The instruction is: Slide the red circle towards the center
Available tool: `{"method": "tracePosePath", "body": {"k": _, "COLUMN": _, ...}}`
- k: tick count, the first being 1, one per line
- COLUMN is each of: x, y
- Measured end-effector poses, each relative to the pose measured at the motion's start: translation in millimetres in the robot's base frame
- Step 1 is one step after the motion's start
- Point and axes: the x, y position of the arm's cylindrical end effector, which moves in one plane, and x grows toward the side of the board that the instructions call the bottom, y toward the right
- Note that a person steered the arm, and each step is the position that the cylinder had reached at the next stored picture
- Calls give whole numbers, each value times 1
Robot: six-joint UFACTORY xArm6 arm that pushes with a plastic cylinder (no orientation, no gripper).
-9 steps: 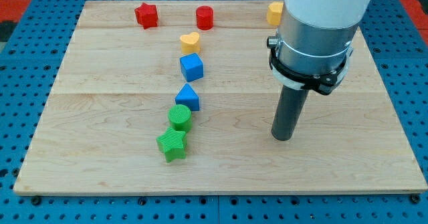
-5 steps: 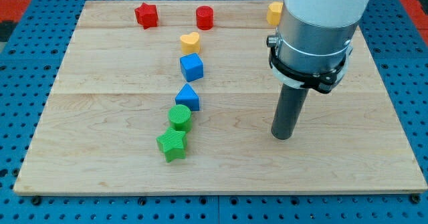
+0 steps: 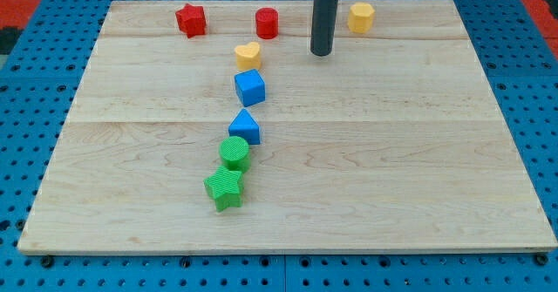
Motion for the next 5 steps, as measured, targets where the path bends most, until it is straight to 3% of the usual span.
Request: {"method": "tracePosePath", "body": {"k": 5, "x": -6, "y": 0}}
